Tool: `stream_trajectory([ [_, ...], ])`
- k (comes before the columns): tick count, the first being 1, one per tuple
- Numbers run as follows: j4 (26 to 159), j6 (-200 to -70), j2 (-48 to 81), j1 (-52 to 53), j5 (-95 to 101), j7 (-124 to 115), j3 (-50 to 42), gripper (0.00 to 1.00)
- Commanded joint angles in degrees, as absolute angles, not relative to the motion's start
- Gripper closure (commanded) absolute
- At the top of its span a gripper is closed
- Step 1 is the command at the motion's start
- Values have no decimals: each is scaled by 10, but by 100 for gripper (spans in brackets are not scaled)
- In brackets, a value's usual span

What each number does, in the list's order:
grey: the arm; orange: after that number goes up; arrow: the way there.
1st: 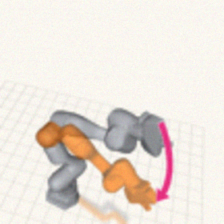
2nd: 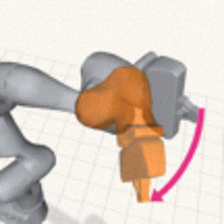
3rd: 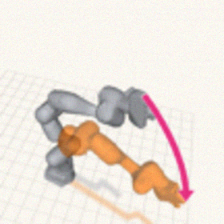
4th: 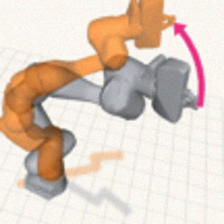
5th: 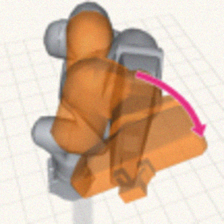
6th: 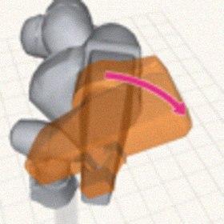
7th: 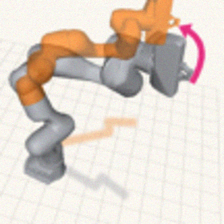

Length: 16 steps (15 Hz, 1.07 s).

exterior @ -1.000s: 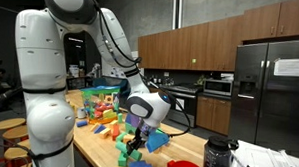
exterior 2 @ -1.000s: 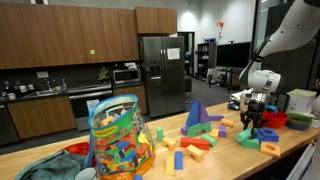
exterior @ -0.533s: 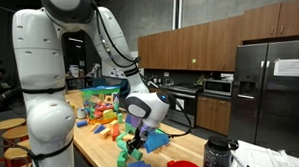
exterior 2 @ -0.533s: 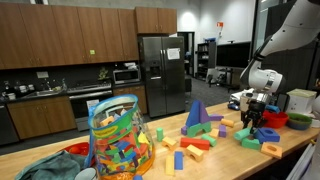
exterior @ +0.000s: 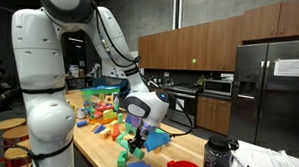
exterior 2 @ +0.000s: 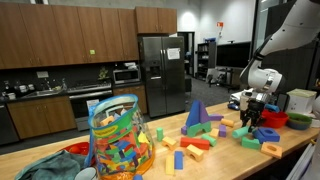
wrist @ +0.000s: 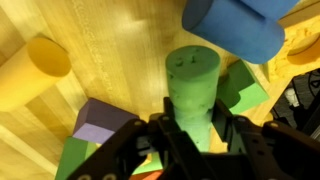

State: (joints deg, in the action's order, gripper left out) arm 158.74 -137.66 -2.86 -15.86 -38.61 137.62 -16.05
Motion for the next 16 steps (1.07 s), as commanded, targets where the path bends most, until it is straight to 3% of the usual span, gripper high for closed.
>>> stream_trajectory([
  [1, 1597, -1389, -60, -155, -393, 1348, -163, 84],
  [16, 1593, -1394, -128, -143, -381, 1229, -165, 84],
])
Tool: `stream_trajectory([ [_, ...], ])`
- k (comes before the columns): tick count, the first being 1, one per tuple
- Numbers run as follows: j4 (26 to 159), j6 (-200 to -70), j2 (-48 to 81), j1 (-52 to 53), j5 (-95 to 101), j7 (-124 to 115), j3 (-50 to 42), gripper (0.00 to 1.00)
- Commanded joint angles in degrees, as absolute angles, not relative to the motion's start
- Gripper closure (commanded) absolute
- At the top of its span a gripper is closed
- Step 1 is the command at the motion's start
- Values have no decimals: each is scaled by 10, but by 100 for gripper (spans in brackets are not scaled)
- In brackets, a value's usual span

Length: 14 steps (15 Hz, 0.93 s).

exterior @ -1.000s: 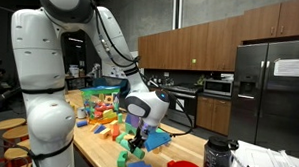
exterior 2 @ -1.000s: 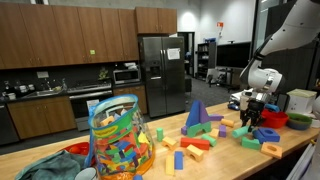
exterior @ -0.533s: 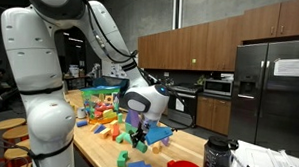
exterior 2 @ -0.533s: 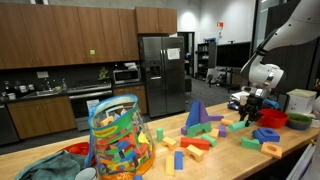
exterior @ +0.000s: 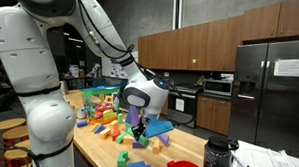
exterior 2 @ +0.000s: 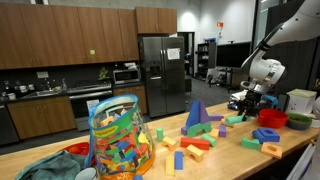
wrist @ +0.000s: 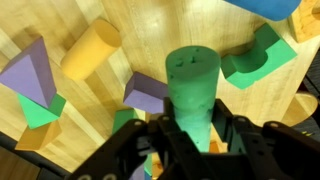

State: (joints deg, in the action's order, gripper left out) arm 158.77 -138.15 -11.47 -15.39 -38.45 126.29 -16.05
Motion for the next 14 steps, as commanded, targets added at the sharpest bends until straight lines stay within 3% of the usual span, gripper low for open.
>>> stream_trajectory([
  [1, 1594, -1398, -127, -141, -386, 1218, -165, 84],
  [14, 1590, -1442, -117, -114, -566, 1174, -160, 84],
])
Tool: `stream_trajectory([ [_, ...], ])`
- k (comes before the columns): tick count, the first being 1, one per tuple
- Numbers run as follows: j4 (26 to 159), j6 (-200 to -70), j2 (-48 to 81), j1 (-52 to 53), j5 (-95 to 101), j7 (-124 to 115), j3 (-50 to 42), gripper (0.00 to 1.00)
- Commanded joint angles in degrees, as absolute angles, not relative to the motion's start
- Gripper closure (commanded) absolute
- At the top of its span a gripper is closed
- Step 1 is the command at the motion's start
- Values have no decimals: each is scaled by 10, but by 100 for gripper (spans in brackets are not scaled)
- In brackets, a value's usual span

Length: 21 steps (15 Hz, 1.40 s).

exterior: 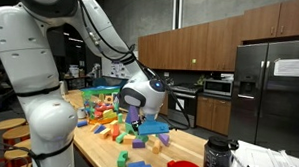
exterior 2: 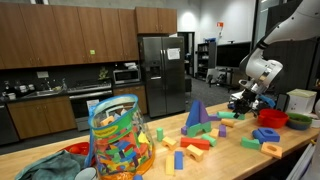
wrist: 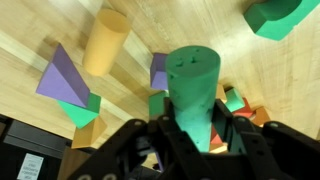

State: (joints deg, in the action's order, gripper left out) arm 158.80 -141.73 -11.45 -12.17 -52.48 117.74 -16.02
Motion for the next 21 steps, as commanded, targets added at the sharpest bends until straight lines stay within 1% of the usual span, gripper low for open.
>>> stream_trajectory([
  [1, 1590, -1450, -117, -114, -582, 1176, -159, 84],
  [10, 1591, -1542, -125, -111, -777, 1225, -135, 84],
  [17, 1592, -1546, -126, -112, -848, 1249, -124, 84],
  [18, 1588, -1538, -115, -116, -827, 1235, -126, 59],
  [21, 1588, -1538, -115, -116, -832, 1235, -124, 59],
])
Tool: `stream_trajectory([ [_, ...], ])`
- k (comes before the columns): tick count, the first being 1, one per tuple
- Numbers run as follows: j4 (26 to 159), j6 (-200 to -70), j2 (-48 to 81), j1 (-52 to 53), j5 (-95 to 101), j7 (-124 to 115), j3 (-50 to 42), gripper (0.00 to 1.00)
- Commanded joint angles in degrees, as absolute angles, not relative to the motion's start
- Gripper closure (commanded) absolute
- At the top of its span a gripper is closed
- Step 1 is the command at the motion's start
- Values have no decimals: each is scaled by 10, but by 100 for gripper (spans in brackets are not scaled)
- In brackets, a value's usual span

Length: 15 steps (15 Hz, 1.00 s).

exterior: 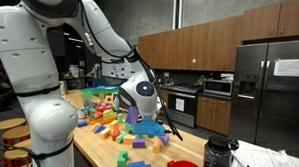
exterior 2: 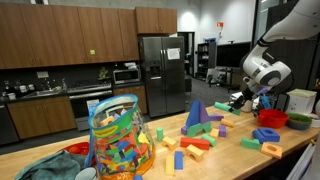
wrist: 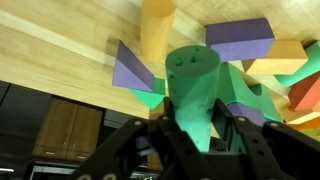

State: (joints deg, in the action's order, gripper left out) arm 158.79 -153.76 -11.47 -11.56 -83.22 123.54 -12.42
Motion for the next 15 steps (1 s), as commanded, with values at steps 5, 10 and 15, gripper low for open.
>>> stream_trajectory([
  [5, 1588, -1538, -115, -116, -832, 1235, -124, 59],
  [10, 1588, -1538, -115, -116, -832, 1235, -124, 59],
  [15, 1579, -1545, -116, -115, -864, 1242, -126, 84],
])
